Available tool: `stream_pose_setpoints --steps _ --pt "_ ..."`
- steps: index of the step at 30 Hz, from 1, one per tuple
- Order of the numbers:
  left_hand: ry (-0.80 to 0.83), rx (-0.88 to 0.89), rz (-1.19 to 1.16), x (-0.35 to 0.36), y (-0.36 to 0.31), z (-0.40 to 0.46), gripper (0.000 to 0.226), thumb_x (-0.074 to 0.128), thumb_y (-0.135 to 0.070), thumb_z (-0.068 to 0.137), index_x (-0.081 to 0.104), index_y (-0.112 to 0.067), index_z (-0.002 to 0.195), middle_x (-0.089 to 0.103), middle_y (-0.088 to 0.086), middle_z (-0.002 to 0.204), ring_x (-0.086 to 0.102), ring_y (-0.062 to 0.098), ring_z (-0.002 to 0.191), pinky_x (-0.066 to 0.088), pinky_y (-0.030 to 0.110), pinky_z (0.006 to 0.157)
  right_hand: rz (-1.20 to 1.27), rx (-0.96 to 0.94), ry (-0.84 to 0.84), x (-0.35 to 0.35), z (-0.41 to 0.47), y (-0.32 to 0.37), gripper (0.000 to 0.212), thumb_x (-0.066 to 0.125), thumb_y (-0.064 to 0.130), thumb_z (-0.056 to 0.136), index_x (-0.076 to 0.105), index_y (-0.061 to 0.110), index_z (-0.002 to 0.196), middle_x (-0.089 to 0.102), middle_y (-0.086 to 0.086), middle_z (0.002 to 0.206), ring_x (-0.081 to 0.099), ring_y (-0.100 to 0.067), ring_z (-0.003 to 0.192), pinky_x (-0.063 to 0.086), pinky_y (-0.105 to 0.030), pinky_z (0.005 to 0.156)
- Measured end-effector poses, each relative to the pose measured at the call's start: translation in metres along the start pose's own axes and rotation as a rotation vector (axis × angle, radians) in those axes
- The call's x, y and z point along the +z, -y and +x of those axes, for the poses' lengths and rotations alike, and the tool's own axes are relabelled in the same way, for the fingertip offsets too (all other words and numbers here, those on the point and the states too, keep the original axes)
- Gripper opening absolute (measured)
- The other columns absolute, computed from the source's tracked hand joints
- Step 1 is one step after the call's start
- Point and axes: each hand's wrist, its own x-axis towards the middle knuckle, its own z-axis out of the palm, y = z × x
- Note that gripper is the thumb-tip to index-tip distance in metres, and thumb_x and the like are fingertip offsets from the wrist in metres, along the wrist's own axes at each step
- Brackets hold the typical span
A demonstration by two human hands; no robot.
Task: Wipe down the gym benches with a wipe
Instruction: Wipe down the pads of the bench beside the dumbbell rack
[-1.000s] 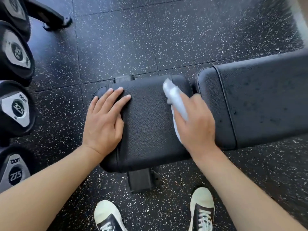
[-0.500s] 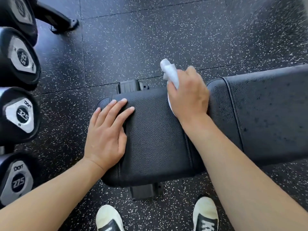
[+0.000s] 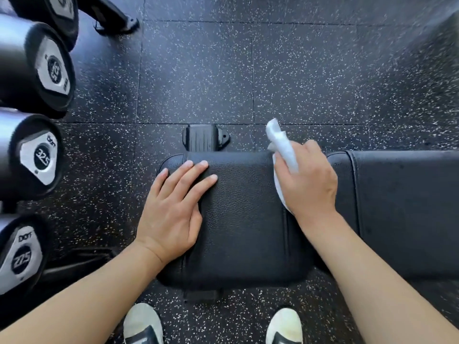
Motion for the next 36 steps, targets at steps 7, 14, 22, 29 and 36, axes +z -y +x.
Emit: stream_pose_setpoints --steps 7,14,22,29,36 --pt "0.034 -0.001 -0.063 -0.005 0.001 0.002 0.065 0.050 -0.022 0.087 0.054 -0.026 0.152 0.036 -0.001 0.169 0.033 0.024 0.156 0.026 0.056 0.125 -0.137 0.038 0.205 0.004 0.021 0.042 0.032 0.049 0.041 0.098 0.070 0.017 0.098 0.049 -0.001 0.093 0.055 -0.028 0.082 0.035 -0.036 0.061" --pt "0.099 -0.002 -0.066 -0.011 0.002 0.003 0.068 0.051 -0.025 0.084 0.054 -0.024 0.152 0.042 0.005 0.165 0.034 0.026 0.156 0.026 0.057 0.125 -0.125 -0.123 0.506 0.053 0.061 0.129 0.038 0.052 0.051 0.097 0.067 0.018 0.087 0.061 -0.002 0.092 0.063 -0.030 0.088 0.035 -0.036 0.067" --pt "0.131 -0.015 -0.024 -0.006 0.000 -0.001 0.073 0.052 -0.022 0.082 0.050 -0.026 0.155 0.033 0.007 0.170 0.030 0.027 0.158 0.025 0.058 0.125 0.108 -0.232 0.861 0.047 0.090 0.108 0.047 0.051 0.063 0.096 0.062 0.022 0.076 0.057 0.004 0.077 0.059 -0.024 0.079 0.043 -0.037 0.065" --pt "0.128 -0.029 0.037 -0.003 0.001 0.001 0.072 0.051 -0.019 0.082 0.047 -0.027 0.154 0.034 0.008 0.169 0.031 0.028 0.157 0.024 0.057 0.126 0.158 -0.194 0.872 -0.010 0.101 -0.027 0.047 0.039 0.074 0.090 0.060 0.032 0.086 0.051 0.009 0.083 0.054 -0.006 0.075 0.037 -0.034 0.067" --pt "0.146 -0.037 0.042 -0.002 0.000 0.002 0.073 0.050 -0.019 0.081 0.046 -0.028 0.153 0.034 0.008 0.168 0.028 0.026 0.158 0.020 0.056 0.127 0.158 -0.418 0.947 0.037 0.111 0.044 0.040 0.041 0.065 0.100 0.061 0.031 0.092 0.053 0.010 0.086 0.052 -0.014 0.084 0.047 -0.040 0.076"
